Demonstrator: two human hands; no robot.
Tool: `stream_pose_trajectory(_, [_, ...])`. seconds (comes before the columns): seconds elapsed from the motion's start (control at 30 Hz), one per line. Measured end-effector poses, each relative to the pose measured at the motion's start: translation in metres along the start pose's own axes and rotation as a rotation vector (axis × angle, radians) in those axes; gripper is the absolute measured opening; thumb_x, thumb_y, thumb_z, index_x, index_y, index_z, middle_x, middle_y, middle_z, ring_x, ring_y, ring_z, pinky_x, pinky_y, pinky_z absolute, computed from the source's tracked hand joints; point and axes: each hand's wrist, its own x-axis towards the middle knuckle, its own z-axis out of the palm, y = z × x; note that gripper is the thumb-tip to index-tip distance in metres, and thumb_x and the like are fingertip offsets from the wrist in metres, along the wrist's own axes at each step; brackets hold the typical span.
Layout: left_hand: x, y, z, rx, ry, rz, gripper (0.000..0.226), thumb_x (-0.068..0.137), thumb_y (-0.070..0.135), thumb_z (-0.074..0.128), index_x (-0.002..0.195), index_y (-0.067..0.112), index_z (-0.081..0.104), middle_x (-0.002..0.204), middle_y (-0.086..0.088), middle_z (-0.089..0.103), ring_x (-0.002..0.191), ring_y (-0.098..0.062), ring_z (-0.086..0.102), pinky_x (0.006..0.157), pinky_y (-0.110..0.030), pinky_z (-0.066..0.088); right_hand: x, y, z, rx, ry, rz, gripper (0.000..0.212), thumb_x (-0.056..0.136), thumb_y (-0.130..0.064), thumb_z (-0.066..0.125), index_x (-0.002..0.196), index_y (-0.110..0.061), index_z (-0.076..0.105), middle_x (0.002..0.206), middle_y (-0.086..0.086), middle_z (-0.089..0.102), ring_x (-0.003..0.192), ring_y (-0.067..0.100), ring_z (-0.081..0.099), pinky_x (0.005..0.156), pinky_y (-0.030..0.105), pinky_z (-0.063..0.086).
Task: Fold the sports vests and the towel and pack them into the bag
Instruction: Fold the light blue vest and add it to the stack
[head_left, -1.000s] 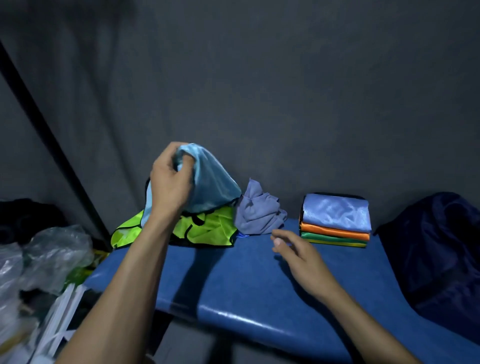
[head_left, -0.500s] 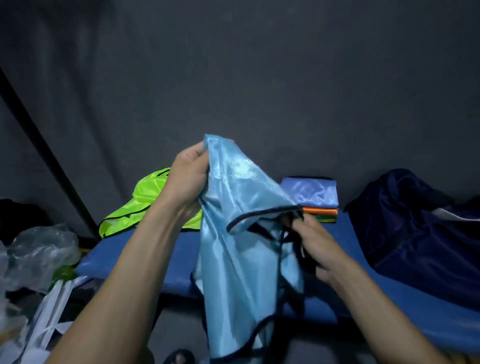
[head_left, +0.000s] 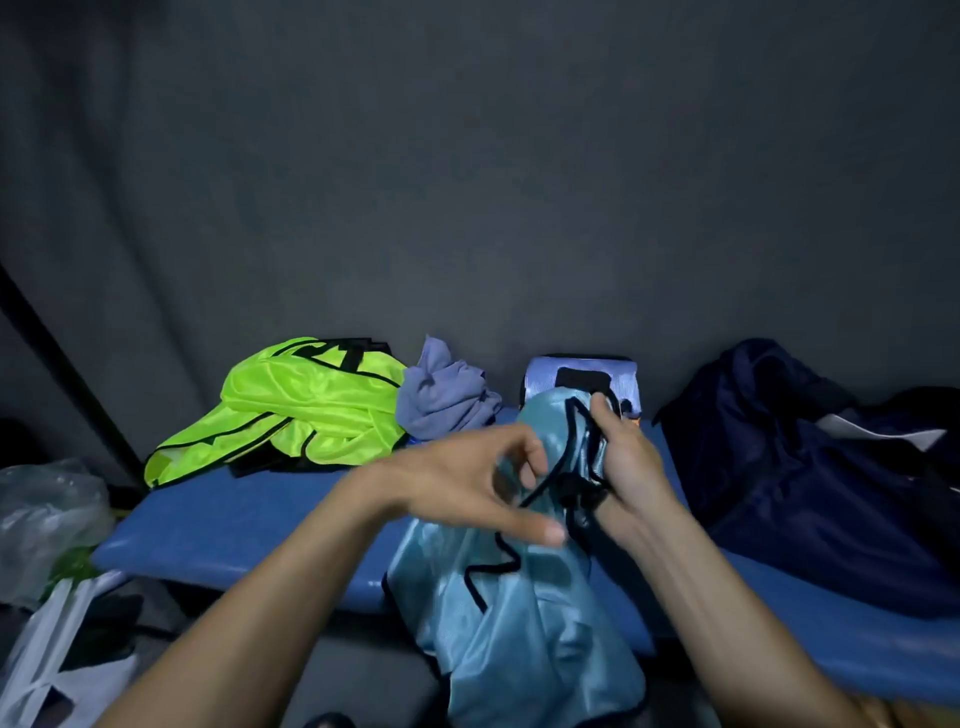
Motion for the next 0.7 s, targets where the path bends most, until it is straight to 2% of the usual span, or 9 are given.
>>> stream_pose_trajectory(0.1, [0.021,-0.012,0.028,0.325,0.283,0.02,0.049,0.075,0.044,0.084,0.099,0.024,0.047,0.089,0.007,0.054,0.079,-0.018,0.051,0.069,-0.033,0.045,-0.001,0.001,0.005,0.028,-0.07,0.033,0.042,0.106,-0.036,0.049,0.121,0.0,0.066,0.113,0.025,0.072,0.096,0.036,0.071,0.092,0.051,0.057])
stream_pose_trajectory(0.2, [0.031,-0.035,0.02,0.221,0.391,0.087,0.021,0.084,0.013,0.073,0.086,0.02,0.053,0.079,0.008,0.058,0.072,-0.012,0.051,0.069,-0.034,0.047,-0.004,-0.006,0.004,0.025,-0.18,0.054,0.044,0.107,-0.028,0.045,0.128,0.007,0.062,0.122,0.027,0.068,0.109,0.039,0.068,0.104,0.05,0.05])
stream_pose_trajectory(0.3, [0.027,-0.05,-0.001,-0.067,0.353,0.059,0.014,0.088,0.015,0.075,0.082,0.014,0.062,0.079,0.008,0.063,0.077,-0.009,0.055,0.077,-0.033,0.048,0.002,-0.013,-0.009,-0.137,-0.197,0.031,0.028,0.102,-0.018,0.057,0.12,0.002,0.063,0.114,0.022,0.072,0.104,0.033,0.072,0.091,0.044,0.058])
stream_pose_trajectory(0.37, [0.022,-0.049,-0.016,-0.382,0.468,0.018,0.018,0.093,0.015,0.071,0.099,-0.001,0.067,0.095,-0.012,0.074,0.085,-0.019,0.062,0.08,-0.036,0.051,0.006,-0.018,-0.018,-0.47,-0.138,-0.03,0.026,0.098,-0.028,0.065,0.107,-0.004,0.065,0.103,0.014,0.076,0.093,0.025,0.073,0.085,0.042,0.057])
stream_pose_trajectory(0.43, [0.018,-0.039,-0.028,-0.692,0.667,0.03,0.016,0.098,0.011,0.063,0.11,0.0,0.069,0.097,-0.016,0.075,0.084,-0.021,0.066,0.076,-0.032,0.054,0.009,-0.024,-0.03,-0.89,-0.116,-0.129,0.036,0.093,-0.039,0.069,0.098,-0.003,0.068,0.092,0.009,0.076,0.082,0.017,0.07,0.078,0.039,0.056])
stream_pose_trajectory(0.53, [0.014,-0.027,-0.039,-0.582,0.902,0.08,0.031,0.1,0.013,0.061,0.129,0.023,0.063,0.072,-0.006,0.051,0.063,-0.015,0.046,0.056,-0.023,0.041,0.006,-0.033,-0.038,-1.091,-0.16,-0.206,0.044,0.085,-0.046,0.074,0.089,-0.004,0.066,0.076,0.001,0.068,0.069,0.013,0.062,0.067,0.032,0.048])
stream_pose_trajectory(0.6, [0.016,-0.024,-0.031,-0.419,0.669,0.135,0.048,0.101,0.012,0.06,0.143,0.033,0.05,0.064,0.0,0.037,0.056,-0.011,0.033,0.049,-0.022,0.03,-0.002,-0.034,-0.034,-0.99,-0.301,-0.165,0.052,0.08,-0.051,0.078,0.1,-0.004,0.067,0.087,0.004,0.072,0.078,0.017,0.067,0.076,0.039,0.053])
stream_pose_trajectory(0.63, [0.017,-0.021,-0.023,-0.35,0.491,0.164,0.052,0.102,0.012,0.06,0.147,0.034,0.045,0.066,0.0,0.043,0.058,-0.011,0.038,0.051,-0.023,0.035,-0.006,-0.033,-0.031,-0.909,-0.389,-0.14,0.047,0.085,-0.045,0.078,0.106,-0.005,0.068,0.095,0.006,0.074,0.084,0.019,0.069,0.082,0.042,0.055])
stream_pose_trajectory(0.7, [0.021,-0.017,-0.006,-0.189,0.208,0.207,0.046,0.102,0.01,0.06,0.144,0.023,0.049,0.094,-0.001,0.067,0.084,-0.011,0.062,0.078,-0.026,0.053,-0.015,-0.032,-0.024,-0.76,-0.547,-0.085,0.026,0.095,-0.026,0.071,0.113,-0.008,0.07,0.107,0.008,0.076,0.096,0.021,0.072,0.088,0.038,0.056])
